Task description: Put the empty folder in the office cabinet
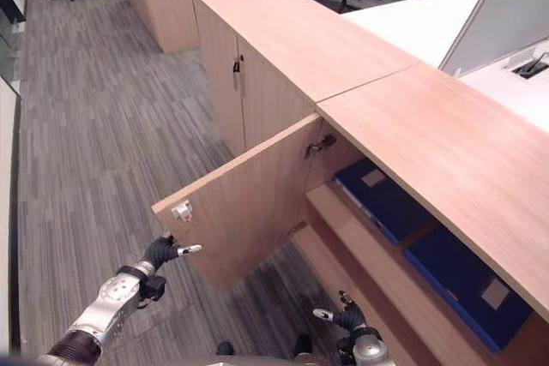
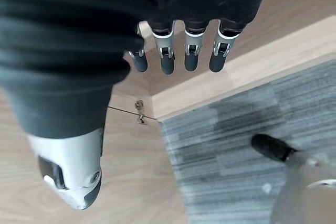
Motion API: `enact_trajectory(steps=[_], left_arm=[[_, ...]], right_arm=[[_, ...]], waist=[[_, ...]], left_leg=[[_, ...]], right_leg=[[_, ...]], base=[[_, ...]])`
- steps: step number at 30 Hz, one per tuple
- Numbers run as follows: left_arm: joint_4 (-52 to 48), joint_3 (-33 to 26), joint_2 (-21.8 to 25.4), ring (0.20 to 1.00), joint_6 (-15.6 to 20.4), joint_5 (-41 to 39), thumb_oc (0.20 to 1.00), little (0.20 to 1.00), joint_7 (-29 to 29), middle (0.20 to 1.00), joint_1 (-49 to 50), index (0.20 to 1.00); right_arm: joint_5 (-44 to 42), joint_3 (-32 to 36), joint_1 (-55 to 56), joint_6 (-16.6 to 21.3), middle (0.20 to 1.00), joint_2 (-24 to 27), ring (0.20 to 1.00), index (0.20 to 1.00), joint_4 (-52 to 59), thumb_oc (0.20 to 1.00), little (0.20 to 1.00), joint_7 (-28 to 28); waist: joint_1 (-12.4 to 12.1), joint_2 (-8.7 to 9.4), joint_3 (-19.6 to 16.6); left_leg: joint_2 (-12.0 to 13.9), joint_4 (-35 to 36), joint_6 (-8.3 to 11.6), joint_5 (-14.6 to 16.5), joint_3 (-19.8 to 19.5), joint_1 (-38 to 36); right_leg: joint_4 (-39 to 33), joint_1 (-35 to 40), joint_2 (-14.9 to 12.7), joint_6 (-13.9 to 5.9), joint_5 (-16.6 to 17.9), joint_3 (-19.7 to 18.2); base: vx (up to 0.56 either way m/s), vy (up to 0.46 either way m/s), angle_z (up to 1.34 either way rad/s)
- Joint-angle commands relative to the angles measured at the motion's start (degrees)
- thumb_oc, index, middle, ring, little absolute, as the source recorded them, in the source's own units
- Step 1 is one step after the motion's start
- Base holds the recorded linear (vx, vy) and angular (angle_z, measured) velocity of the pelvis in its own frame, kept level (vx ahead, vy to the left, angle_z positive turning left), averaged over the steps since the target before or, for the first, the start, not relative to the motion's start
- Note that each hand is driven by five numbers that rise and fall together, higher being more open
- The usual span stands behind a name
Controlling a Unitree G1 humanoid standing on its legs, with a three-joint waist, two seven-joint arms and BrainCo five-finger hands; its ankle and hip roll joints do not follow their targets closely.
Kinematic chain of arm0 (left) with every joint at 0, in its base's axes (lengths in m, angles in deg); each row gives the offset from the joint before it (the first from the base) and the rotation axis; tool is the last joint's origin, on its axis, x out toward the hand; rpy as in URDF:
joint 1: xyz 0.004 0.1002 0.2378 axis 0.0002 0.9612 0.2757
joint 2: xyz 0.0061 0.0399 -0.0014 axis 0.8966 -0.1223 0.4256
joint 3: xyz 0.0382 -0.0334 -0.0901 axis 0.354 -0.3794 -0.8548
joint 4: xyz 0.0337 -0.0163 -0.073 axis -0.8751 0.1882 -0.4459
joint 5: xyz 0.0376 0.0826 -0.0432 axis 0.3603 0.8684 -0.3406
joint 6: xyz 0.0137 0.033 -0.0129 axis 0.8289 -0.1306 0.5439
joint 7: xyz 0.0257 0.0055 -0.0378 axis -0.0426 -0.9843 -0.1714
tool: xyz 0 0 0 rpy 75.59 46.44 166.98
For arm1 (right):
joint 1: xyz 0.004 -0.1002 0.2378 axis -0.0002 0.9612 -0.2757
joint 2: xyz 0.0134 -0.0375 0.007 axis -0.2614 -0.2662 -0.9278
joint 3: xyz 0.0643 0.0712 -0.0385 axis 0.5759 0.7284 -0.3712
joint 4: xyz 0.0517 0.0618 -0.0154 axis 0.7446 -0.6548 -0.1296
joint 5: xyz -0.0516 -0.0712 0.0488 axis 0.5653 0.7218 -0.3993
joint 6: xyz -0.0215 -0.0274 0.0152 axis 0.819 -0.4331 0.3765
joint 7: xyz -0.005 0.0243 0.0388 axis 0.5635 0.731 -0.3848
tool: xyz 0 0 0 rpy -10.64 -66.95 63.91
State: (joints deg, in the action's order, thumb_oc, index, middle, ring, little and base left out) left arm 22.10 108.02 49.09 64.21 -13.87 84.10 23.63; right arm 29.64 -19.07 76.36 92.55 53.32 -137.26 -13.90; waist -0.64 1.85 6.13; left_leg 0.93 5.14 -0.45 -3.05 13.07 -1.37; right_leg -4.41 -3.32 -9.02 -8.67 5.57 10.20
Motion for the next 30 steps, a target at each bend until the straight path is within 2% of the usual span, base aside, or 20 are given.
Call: enact_trajectory(steps=[1, 2, 3, 4, 5, 6, 8, 9, 10, 12, 13, 16, 17, 18, 21, 24, 27, 28, 29, 30], left_arm=[[-2.13, 0.86, -1.63, 1.0, 3.43, 1.24, 1.0, 1.0, 3.37, 1.0, -6.05, 1.0], [-3.12, 1.11, -0.56, 1.0, 3.25, 1.56, 1.0, 1.0, 3.88, 1.0, -5.97, 1.0], [-4.32, 1.44, 1.08, 1.0, 3.13, 2.39, 1.0, 1.0, 4.78, 1.0, -5.3, 1.0], [-4.39, 1.4, 1.14, 1.0, 3.09, 2.39, 1.0, 1.0, 4.79, 1.0, -5.3, 1.0], [-5.9, 1.05, 3.19, 1.0, 2.96, 3.68, 1.0, 1.0, 6.07, 1.0, -2.99, 1.0], [-6.43, 0.52, 4.03, 1.0, 2.79, 3.94, 1.0, 1.0, 6.77, 1.0, -1.9, 1.0], [-7.62, -0.88, 5.32, 1.0, 2.45, 3.96, 1.0, 1.0, 7.45, 1.0, 0.23, 1.0], [-8.07, -1.88, 5.44, 1.0, 2.19, 3.62, 1.0, 1.0, 7.64, 1.0, 1.42, 1.0], [-8.66, -2.46, 5.49, 1.0, 2.08, 3.22, 1.0, 1.0, 7.75, 1.0, 2.01, 1.0], [-10.23, -3.02, 4.64, 1.0, 1.82, 1.04, 1.0, 1.0, 8.51, 1.0, 3.54, 1.0], [-10.24, -3.01, 4.63, 1.0, 1.8, 1.01, 1.0, 1.0, 8.52, 1.0, 3.57, 1.0], [-10.64, -2.7, 2.8, 1.0, 1.69, 0.26, 1.0, 1.0, 8.49, 1.0, 3.67, 1.0], [-10.74, -2.2, 1.86, 1.0, 1.6, -0.04, 1.0, 1.0, 8.37, 1.0, 3.43, 1.0], [-10.96, -1.21, 0.19, 1.0, 1.38, -0.42, 1.0, 1.0, 8.41, 1.0, 2.81, 1.0], [-12.36, 0.37, -1.31, 1.0, 1.1, -0.97, 1.0, 1.0, 8.68, 1.0, 1.76, 1.0], [-12.47, 2.09, -2.93, 1.0, 0.59, -1.46, 1.0, 1.0, 8.8, 1.0, -0.34, 1.0], [-12.67, 4.3, -4.65, 1.0, 0.24, -1.47, 1.0, 1.0, 8.42, 1.0, -2.94, 1.0], [-11.89, 5.26, -5.83, 1.0, 0.55, -1.06, 1.0, 1.0, 7.23, 1.0, -4.04, 1.0], [-11.81, 5.29, -5.9, 1.0, 0.59, -1.04, 1.0, 1.0, 7.2, 1.0, -4.12, 1.0], [-11.44, 5.64, -6.59, 1.0, 0.84, -1.14, 1.0, 1.0, 6.47, 1.0, -4.72, 1.0]], right_arm=[[0.88, -0.12, -5.02, 1.15, 1.0, 0.3, 1.0, 1.0, 1.92, 1.0, 1.0, 0.95], [0.85, -0.32, -5.58, 1.08, 1.0, 0.29, 1.0, 1.0, 2.3, 1.0, 1.0, 0.84], [1.34, -0.72, -6.17, 1.02, 1.0, 0.58, 1.0, 1.0, 2.27, 1.0, 1.0, 0.54], [1.35, -0.72, -6.21, 1.02, 1.0, 0.55, 1.0, 1.0, 2.27, 1.0, 1.0, 0.53], [2.69, -1.78, -6.84, 1.13, 1.0, 0.58, 1.0, 1.0, 2.07, 1.0, 1.0, 0.11], [3.31, -2.32, -7.27, 1.11, 1.0, 0.55, 1.0, 1.0, 1.95, 1.0, 1.0, -0.24], [4.06, -3.14, -7.27, 1.25, 1.0, 0.33, 1.0, 1.0, 2.08, 1.0, 1.0, -0.63], [4.4, -3.37, -7.14, 1.21, 1.0, 0.23, 1.0, 1.0, 1.94, 1.0, 1.0, -0.78], [4.47, -3.43, -7.11, 1.13, 1.0, 0.17, 1.0, 1.0, 1.4, 1.0, 1.0, -0.86], [4.27, -3.57, -6.75, 0.89, 1.0, 0.06, 1.0, 1.0, -0.05, 1.0, 1.0, -0.68], [4.25, -3.58, -6.72, 0.9, 1.0, 0.08, 1.0, 1.0, -0.06, 1.0, 1.0, -0.68], [4.38, -3.79, -6.28, 0.65, 1.0, 0.64, 1.0, 1.0, 0.11, 1.0, 1.0, -1.16], [4.45, -3.89, -6.39, 0.52, 1.0, 0.85, 1.0, 1.0, -0.33, 1.0, 1.0, -1.13], [4.38, -3.73, -6.14, 0.4, 1.0, 1.49, 1.0, 1.0, -0.53, 1.0, 1.0, -1.27], [4.24, -3.01, -5.57, 0.28, 1.0, 2.59, 1.0, 1.0, -0.83, 1.0, 1.0, -0.99], [3.15, -2.06, -4.94, 0.24, 1.0, 3.25, 1.0, 1.0, -0.63, 1.0, 1.0, -0.48], [2.14, -1.42, -3.87, 0.05, 1.0, 4.22, 1.0, 1.0, -0.51, 1.0, 1.0, 0.02], [1.89, -2.31, -4.67, -0.07, 1.0, 4.72, 1.0, 1.0, -1.26, 1.0, 1.0, 0.44], [1.88, -2.28, -4.72, -0.05, 1.0, 4.76, 1.0, 1.0, -1.3, 1.0, 1.0, 0.44], [1.82, -2.73, -5.05, -0.03, 1.0, 4.93, 1.0, 1.0, -1.8, 1.0, 1.0, 0.56]], waist=[[0.57, -0.12, 1.06], [0.3, -0.55, 1.37], [-0.68, -1.25, 1.62], [-0.69, -1.15, 1.56], [-2.07, -1.99, 1.36], [-2.81, -2.3, 1.04], [-3.23, -2.29, 0.48], [-3.41, -2.27, 0.37], [-3.54, -2.18, 0.02], [-3.52, -2.33, -0.58], [-3.59, -2.39, -0.55], [-2.33, -3.66, -0.8], [-1.78, -4.07, -0.5], [-0.83, -4.79, -0.66], [0.63, -5.64, -0.6], [2.22, -5.75, -0.18], [3.8, -5.51, 0.67], [3.23, -5.97, 1.23], [3.26, -6.02, 1.28], [2.65, -6.1, 1.33]], left_leg=[[1.57, -0.2, 2.85, 4.45, -0.14, 0.05], [1.61, -0.31, 2.55, 4.13, 0.61, 0.62], [2.06, -0.59, 2.28, 4.26, 2.43, 0.97], [1.98, -0.5, 2.26, 4.01, 2.49, 1.12], [2.63, -0.98, 1.9, 3.92, 5.47, 1.26], [2.94, -1.18, 1.62, 3.62, 7.36, 1.16], [3.12, -1.41, 1.27, 3.31, 10.06, 0.68], [3.29, -1.58, 1.1, 3.17, 11.43, 0.23], [3.02, -1.13, 1.46, 4.13, 11.25, -0.71], [2.93, -1.25, 1.85, 3.78, 12.61, -1.7], [3.03, -1.24, 1.93, 3.75, 12.67, -1.8], [3.84, -1.23, 2.87, 2.81, 13.53, -2.54], [4.54, -2.01, 2.84, 1.32, 15.18, -1.78], [5.31, -2.17, 3.48, 0.64, 15.76, -1.8], [6.62, -3.01, 4.54, -0.17, 16.54, -2.11], [9.33, -6.8, 6.11, -0.9, 17.92, -1.2], [13.93, -13.34, 8.16, -1.18, 19.42, 0.4], [14.3, -15.78, 9.52, -3.94, 13.9, 1.46], [14.35, -15.82, 9.58, -3.96, 13.82, 1.48], [12.88, -15.14, 9.22, -3.98, 9.47, 2.39]], right_leg=[[5.2, -1.35, -8.01, -6.33, 4.47, 1.79], [6.94, -1.7, -8.02, -6.33, 3.72, 2.54], [9.5, -1.33, -8.22, -5.62, 0.63, 5.44], [9.56, -1.59, -8.29, -5.58, 0.73, 5.36], [15.02, -0.62, -9.35, -4.07, -2.9, 12.59], [18.01, -0.16, -9.61, -3.53, -3.67, 16.21], [20.61, 1.02, -8.62, -3.05, -5.64, 19.12], [21.43, 1.29, -7.87, -3.01, -6.28, 19.32], [20.83, 2.2, -7.48, -3.94, -7.58, 18.73], [14.75, 5.41, -5.93, -3.17, -8.62, 17.76], [14.44, 5.6, -5.75, -3.07, -8.51, 17.75], [10.9, 6.74, -3.9, -2.07, -9.46, 15.8], [9.92, 6.46, -3.48, -1.28, -8.62, 16.12], [8.34, 6.89, -2.33, -0.66, -8.84, 14.75], [6.59, 8.13, -1.0, 0.11, -9.17, 13.45], [5.17, 9.32, 0.04, 0.87, -9.88, 12.31], [3.87, 10.9, 1.39, 2.26, -10.98, 11.15], [3.22, 11.47, 2.51, 2.85, -11.59, 8.44], [3.21, 11.52, 2.56, 2.88, -11.62, 8.49], [2.87, 11.2, 2.6, 2.95, -11.28, 7.19]], base=[[-0.18, 0.004, -0.72], [-0.16, 0.09, -0.57], [-0.17, 0.089, -0.38], [-0.18, 0.161, -0.5], [-0.12, 0.163, -0.59], [-0.11, 0.184, -0.79], [-0.04, 0.065, -1.12], [0.03, -0.004, -1.32], [0.05, -0.078, -1.33], [0.03, -0.123, -0.86], [0.01, -0.103, -0.55], [-0.03, -0.101, -0.23], [-0.12, -0.177, -0.39], [-0.11, -0.199, -0.58], [-0.02, -0.164, -0.35], [-0.03, -0.16, -0.25], [0.0, -0.167, -0.3], [0.06, -0.065, -0.37], [0.02, -0.027, -0.66], [0.01, -0.008, -0.88]])
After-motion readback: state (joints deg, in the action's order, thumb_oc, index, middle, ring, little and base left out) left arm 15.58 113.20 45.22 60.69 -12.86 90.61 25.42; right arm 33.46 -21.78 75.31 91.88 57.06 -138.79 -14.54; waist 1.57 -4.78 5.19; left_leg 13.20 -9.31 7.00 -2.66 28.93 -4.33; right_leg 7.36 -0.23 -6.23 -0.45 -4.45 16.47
